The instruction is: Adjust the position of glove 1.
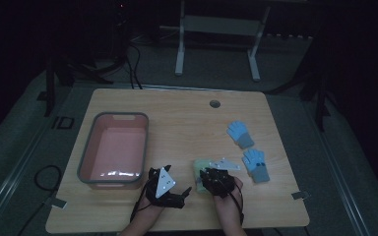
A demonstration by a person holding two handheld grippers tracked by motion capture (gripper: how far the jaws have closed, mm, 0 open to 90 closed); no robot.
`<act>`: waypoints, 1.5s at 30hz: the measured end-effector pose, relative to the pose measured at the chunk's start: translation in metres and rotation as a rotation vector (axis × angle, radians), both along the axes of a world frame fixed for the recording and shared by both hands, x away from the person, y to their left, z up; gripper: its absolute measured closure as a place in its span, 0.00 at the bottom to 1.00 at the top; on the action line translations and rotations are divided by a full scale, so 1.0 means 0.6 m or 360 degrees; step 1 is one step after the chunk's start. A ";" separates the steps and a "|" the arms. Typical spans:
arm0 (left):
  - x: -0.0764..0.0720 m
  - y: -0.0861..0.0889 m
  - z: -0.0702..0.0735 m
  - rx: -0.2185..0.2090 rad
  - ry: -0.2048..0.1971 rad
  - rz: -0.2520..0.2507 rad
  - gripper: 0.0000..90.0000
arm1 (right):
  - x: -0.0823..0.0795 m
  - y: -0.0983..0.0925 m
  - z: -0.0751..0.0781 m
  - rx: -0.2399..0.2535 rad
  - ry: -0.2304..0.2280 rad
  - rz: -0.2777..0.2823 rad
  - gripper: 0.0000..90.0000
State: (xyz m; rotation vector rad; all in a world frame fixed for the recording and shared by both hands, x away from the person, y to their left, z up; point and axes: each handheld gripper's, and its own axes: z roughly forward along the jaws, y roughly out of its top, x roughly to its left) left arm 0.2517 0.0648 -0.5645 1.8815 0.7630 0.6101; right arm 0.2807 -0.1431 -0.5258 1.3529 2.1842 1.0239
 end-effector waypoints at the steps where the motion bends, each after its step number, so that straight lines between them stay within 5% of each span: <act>1: 0.000 0.000 0.000 -0.0002 0.0000 0.0000 0.01 | 0.001 -0.002 0.003 0.0000 -0.0006 0.0020 0.74; 10: 0.000 0.008 0.000 -0.0100 0.0010 -0.0082 0.01 | 0.030 -0.024 0.035 -0.0034 -0.0089 0.0197 0.54; 14: -0.001 0.007 0.002 -0.0188 0.0037 -0.0030 0.01 | 0.050 -0.038 0.046 -0.0120 -0.0129 0.0292 0.49; 23: -0.005 0.015 0.012 -0.0045 -0.0026 -0.0001 0.02 | 0.088 -0.092 0.049 0.0019 0.0005 0.0445 0.27; 26: -0.008 0.014 0.017 -0.0041 0.0012 -0.0067 0.04 | 0.095 -0.106 0.048 0.0080 0.0031 0.0524 0.19; 29: -0.014 0.005 0.018 -0.0064 0.0057 -0.0192 0.04 | 0.096 -0.116 0.047 0.0016 -0.0010 0.0541 0.17; 35: -0.021 -0.020 0.026 -0.0066 0.0177 -0.0352 0.03 | 0.096 -0.144 0.042 0.0074 -0.0109 0.0595 0.16; 37: -0.020 -0.024 0.026 -0.0070 0.0212 -0.0377 0.03 | 0.094 -0.151 0.042 0.0091 -0.0091 0.0609 0.16; 40: -0.020 -0.029 0.022 -0.0044 0.0294 -0.0441 0.03 | 0.094 -0.159 0.043 0.0131 0.0030 0.0592 0.16; 45: -0.021 -0.033 0.023 -0.0018 0.0260 -0.0492 0.03 | 0.088 -0.161 0.042 0.0179 0.0019 0.0594 0.13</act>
